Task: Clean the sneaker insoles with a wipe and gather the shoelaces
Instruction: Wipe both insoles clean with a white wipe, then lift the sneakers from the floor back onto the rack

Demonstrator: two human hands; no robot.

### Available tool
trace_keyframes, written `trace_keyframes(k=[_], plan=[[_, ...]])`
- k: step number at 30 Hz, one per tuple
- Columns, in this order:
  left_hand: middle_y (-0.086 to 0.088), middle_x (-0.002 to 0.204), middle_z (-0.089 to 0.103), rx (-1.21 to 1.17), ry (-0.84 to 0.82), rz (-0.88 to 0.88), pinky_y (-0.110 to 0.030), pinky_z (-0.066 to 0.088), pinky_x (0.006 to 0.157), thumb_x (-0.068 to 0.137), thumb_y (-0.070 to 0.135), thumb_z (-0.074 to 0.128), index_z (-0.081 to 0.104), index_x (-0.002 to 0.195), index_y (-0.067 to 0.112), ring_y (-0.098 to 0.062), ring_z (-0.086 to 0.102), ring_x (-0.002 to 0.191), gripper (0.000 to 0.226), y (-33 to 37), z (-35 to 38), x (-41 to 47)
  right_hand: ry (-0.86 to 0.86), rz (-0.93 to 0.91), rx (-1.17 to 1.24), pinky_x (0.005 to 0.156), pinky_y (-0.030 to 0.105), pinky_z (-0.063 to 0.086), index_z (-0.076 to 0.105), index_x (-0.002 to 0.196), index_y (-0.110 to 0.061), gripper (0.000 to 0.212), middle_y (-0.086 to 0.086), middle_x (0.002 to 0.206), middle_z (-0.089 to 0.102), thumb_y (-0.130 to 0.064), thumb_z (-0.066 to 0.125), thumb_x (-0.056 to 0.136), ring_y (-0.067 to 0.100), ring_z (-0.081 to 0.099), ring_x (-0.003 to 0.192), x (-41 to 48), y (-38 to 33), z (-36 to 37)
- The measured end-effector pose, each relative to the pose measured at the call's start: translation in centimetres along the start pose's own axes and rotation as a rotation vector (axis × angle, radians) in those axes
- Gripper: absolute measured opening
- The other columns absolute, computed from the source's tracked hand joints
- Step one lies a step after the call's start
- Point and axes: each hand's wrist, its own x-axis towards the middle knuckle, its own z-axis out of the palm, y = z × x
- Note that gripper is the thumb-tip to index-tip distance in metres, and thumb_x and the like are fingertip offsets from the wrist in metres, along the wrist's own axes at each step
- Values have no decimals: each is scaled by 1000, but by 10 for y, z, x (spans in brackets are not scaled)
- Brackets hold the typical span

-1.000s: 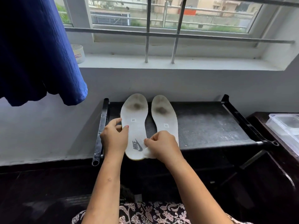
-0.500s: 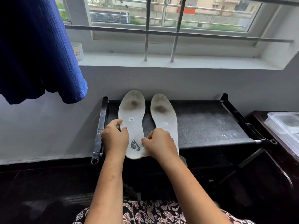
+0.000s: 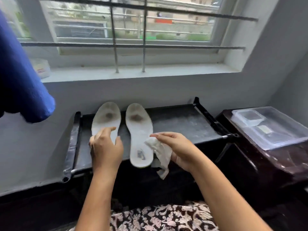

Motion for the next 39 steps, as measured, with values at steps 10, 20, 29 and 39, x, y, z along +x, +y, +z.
trace_keyframes(k=[10,20,29,39], plan=[[8,119,61,-109,-473,584,-32,43,95,84,23,62,64,113,21,-18,51,115,28,176,115,-72,681,-286,80,64,21,53,61,112,5,35,4,75,68,16,57,79,7,64,60,-48,-42,-247],[20,117,56,-28,-643,611,-31,43,94,87,27,56,63,106,32,-10,44,116,21,217,179,-70,1175,-234,-413,63,30,52,54,83,-19,16,3,91,64,-18,69,76,22,61,76,30,-65,-357],[19,117,57,-2,-653,621,-20,37,92,88,24,57,62,110,29,-8,45,116,24,210,203,-71,1029,-38,-445,71,32,55,69,94,-6,17,17,105,68,-2,57,83,29,65,91,102,-49,-394],[10,114,63,-35,-630,660,-33,44,93,83,22,61,65,107,24,-16,54,111,24,216,218,-100,948,-412,-214,73,28,58,70,90,-11,18,7,82,69,4,61,83,13,64,70,39,-43,-359]])
